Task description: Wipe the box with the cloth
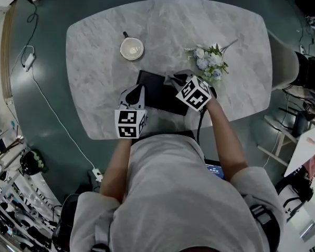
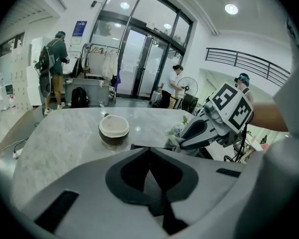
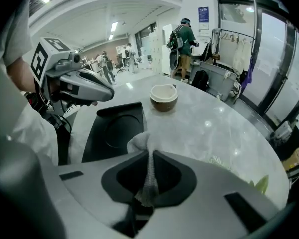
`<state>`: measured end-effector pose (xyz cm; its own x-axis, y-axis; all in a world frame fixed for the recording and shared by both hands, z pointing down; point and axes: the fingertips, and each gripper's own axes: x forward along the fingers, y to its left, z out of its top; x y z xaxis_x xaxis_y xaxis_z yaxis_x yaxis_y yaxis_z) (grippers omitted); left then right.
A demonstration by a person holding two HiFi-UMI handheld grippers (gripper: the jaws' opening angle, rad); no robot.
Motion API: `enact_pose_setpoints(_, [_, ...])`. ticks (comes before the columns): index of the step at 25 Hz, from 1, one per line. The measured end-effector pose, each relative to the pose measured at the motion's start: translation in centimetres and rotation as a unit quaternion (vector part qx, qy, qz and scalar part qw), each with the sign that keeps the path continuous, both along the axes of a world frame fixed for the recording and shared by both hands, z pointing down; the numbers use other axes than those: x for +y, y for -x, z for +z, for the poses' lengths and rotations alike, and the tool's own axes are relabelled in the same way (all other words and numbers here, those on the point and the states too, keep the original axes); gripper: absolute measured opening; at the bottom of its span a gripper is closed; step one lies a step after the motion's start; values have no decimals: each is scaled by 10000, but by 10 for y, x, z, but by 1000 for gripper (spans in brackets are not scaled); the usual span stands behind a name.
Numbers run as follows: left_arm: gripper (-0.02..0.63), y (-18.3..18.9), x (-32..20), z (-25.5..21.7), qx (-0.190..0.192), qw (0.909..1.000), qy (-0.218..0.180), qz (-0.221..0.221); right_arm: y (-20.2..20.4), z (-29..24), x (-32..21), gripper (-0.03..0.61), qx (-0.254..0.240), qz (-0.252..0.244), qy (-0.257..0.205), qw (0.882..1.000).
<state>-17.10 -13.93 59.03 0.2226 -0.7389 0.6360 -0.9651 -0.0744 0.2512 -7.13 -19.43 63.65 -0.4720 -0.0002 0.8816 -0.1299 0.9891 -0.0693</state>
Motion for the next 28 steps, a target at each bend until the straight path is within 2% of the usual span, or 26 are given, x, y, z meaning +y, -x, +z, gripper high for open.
enact_pose_setpoints(6, [23,14,10,1,59,9998,-36,-204,23,2,3,43,109,-388,-149,9991])
enact_pose_setpoints(14, [23,38,25,2,114,9989,-38,-453,67,2,4,43,64,-653,-217,9976])
enact_pose_setpoints(20, [23,49,36,7,153,9983,0,-553,86,4,3,43,-98,-516,-163,9985])
enact_pose_setpoints(28, [23,54,37,6,188,9988,-15,-454,107,3,3,43,-98,-624,-393,9972])
